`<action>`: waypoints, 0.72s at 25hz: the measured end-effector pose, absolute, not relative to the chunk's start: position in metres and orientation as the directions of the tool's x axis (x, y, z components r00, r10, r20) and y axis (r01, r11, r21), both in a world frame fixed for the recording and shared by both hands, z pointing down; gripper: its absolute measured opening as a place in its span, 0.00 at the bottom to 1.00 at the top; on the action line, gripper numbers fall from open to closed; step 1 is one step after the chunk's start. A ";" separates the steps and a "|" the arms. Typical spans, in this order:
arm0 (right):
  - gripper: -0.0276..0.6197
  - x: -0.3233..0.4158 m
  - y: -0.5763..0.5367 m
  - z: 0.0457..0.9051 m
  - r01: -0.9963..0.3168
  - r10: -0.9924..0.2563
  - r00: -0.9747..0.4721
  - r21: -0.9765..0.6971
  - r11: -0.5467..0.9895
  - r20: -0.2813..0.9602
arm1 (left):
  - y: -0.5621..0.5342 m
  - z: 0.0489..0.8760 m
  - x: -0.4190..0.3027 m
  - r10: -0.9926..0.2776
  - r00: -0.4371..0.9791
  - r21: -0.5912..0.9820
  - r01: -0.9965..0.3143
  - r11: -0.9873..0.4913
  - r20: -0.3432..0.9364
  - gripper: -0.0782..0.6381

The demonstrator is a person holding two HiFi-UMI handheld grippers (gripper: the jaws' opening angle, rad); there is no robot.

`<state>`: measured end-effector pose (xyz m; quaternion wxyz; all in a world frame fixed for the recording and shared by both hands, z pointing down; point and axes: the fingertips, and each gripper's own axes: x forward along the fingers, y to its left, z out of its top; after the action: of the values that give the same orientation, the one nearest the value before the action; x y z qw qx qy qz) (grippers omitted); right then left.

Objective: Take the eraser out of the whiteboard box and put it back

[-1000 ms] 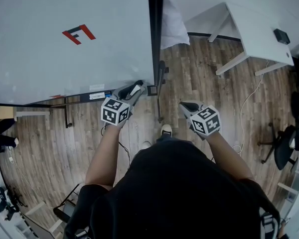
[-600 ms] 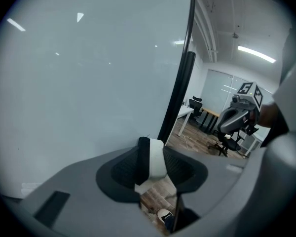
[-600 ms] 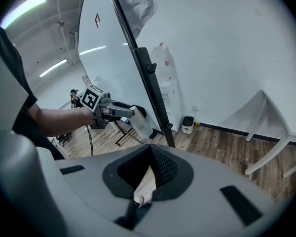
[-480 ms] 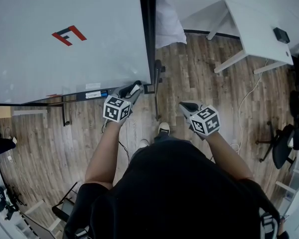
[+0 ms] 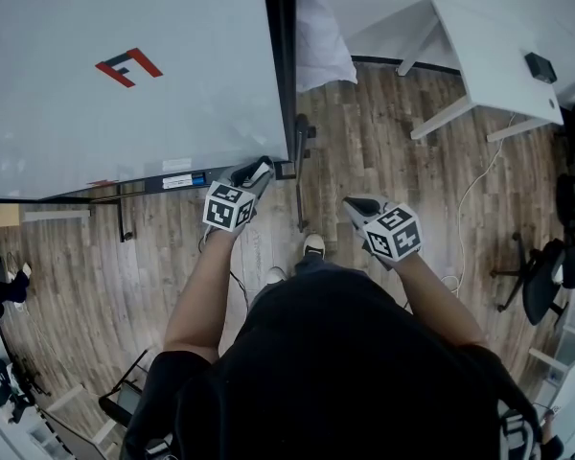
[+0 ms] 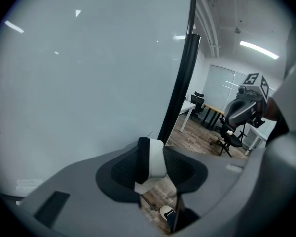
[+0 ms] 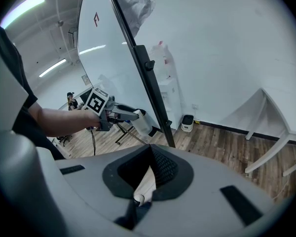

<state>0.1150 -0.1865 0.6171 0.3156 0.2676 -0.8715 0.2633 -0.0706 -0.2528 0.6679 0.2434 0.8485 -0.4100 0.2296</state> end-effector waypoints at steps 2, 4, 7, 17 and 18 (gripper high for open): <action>0.04 0.115 -0.186 0.617 -0.633 -0.302 -0.658 -0.289 0.719 0.690 | -0.253 0.669 -0.068 -0.582 0.560 0.216 -0.804 -0.555 0.590 0.33; 0.04 0.115 -0.185 0.616 -0.633 -0.303 -0.657 -0.287 0.719 0.690 | -0.253 0.669 -0.066 -0.580 0.563 0.214 -0.801 -0.559 0.590 0.33; 0.04 0.115 -0.183 0.615 -0.635 -0.305 -0.655 -0.285 0.718 0.691 | -0.251 0.669 -0.064 -0.572 0.570 0.223 -0.796 -0.563 0.589 0.33; 0.04 0.111 -0.176 0.608 -0.639 -0.321 -0.656 -0.276 0.717 0.683 | -0.244 0.658 -0.066 -0.559 0.573 0.201 -0.783 -0.588 0.599 0.39; 0.04 0.111 -0.174 0.607 -0.639 -0.323 -0.657 -0.276 0.718 0.682 | -0.242 0.656 -0.067 -0.559 0.572 0.197 -0.783 -0.590 0.600 0.39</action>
<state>0.1108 -0.1744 0.6069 0.3097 0.2753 -0.8735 0.2554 -0.0670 -0.2418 0.6564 0.2274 0.8570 -0.3916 0.2459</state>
